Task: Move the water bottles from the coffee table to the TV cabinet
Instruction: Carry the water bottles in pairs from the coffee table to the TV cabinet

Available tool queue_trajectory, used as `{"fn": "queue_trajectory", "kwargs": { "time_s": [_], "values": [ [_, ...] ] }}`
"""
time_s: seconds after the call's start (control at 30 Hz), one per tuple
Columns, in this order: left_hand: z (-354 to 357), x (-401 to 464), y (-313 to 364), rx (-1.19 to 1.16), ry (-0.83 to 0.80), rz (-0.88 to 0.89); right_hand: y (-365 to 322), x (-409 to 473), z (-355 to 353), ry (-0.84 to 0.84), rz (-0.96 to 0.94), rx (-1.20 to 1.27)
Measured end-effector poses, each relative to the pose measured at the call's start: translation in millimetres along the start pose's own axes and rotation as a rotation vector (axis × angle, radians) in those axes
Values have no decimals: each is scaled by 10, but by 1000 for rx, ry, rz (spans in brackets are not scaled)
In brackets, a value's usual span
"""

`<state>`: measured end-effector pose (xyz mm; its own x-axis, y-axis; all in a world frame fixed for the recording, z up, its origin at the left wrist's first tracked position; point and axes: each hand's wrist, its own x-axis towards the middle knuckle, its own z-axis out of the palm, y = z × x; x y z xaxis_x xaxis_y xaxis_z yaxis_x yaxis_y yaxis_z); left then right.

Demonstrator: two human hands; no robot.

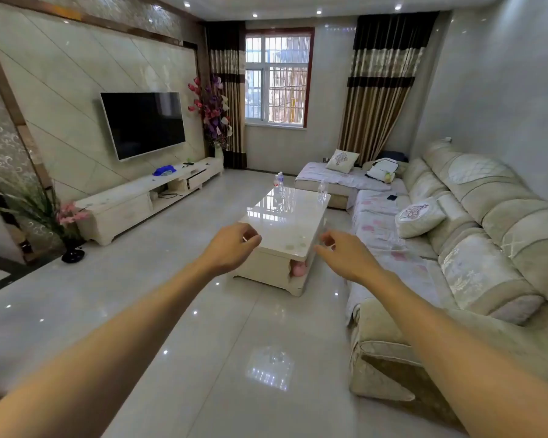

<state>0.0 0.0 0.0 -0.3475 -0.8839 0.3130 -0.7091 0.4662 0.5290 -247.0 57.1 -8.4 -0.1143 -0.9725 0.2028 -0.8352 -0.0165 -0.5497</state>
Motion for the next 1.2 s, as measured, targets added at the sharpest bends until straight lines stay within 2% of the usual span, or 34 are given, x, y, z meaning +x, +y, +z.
{"fn": "queue_trajectory", "kwargs": {
  "time_s": [0.27,0.67,0.93,1.2],
  "values": [
    [364,667,-436,42,-72,-26,341,737,369,-67,87,13],
    [916,2807,-1149,-130,-147,6,771,2786,705,32,174,51],
    [1736,4232,-1526,-131,-225,-26,1611,4191,919,15,225,53],
    [2403,6073,-1640,-94,-245,-127,2565,6047,877,-67,237,65]
  ]
}}
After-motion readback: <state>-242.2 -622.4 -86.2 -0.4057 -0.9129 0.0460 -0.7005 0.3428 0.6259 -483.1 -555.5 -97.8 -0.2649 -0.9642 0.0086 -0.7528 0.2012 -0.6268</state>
